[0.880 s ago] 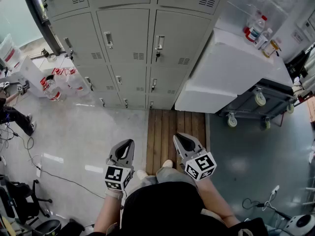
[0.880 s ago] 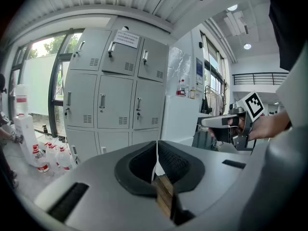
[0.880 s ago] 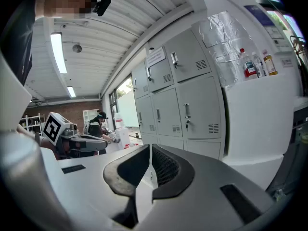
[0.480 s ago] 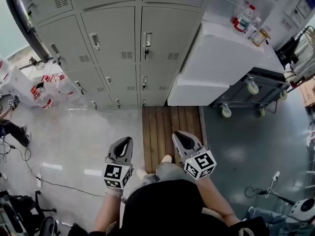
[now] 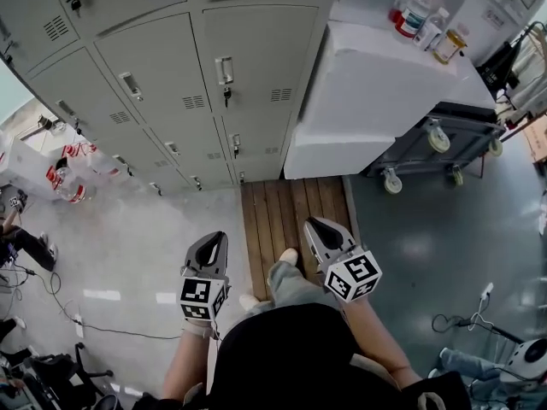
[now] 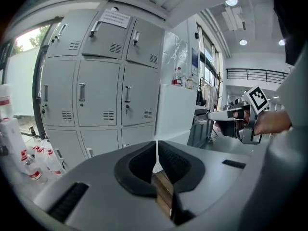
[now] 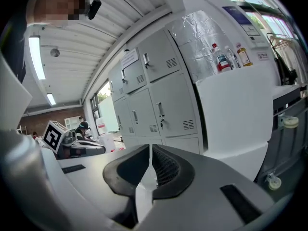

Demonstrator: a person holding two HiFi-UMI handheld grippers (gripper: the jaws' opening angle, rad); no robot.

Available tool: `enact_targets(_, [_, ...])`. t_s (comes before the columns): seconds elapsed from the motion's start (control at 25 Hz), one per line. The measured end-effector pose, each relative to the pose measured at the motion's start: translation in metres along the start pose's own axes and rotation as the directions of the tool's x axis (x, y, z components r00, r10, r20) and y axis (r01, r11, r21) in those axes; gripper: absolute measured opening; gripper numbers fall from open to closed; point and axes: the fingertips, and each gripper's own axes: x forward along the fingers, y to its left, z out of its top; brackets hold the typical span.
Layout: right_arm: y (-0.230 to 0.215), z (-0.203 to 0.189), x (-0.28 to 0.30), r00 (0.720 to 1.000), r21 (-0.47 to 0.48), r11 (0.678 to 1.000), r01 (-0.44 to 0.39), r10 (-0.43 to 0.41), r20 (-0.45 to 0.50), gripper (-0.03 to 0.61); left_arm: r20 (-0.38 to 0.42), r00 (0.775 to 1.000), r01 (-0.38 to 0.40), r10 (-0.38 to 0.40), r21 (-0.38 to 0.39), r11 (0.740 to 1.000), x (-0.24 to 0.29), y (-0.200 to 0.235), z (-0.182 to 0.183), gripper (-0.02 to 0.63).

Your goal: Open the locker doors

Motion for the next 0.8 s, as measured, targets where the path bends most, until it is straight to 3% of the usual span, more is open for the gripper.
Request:
enact_targets(0.2, [-0.079, 0.015, 0.025, 1.0, 0.037, 0.999, 0.008, -0.008, 0.008, 0.044, -0.068, 0.997, -0.026, 0.026, -0.005, 1.0, 0.08, 0.005, 0.004, 0.029])
enact_targets(0.44, [-0.142, 0.02, 0.043, 1.0, 0.063, 0.998, 0.005, -0.004, -0.012, 0.044, -0.161, 0.984, -0.071, 0.071, 0.005, 0.997, 0.163, 0.02, -0.011, 0.03])
enact_targets(0.8, [-0.177, -0.006, 0.057, 0.995, 0.093, 0.993, 0.066, -0.058, -0.086, 0.044, -0.258, 0.965, -0.099, 0.055, -0.161, 0.982, 0.259, 0.071, -0.07, 0.031])
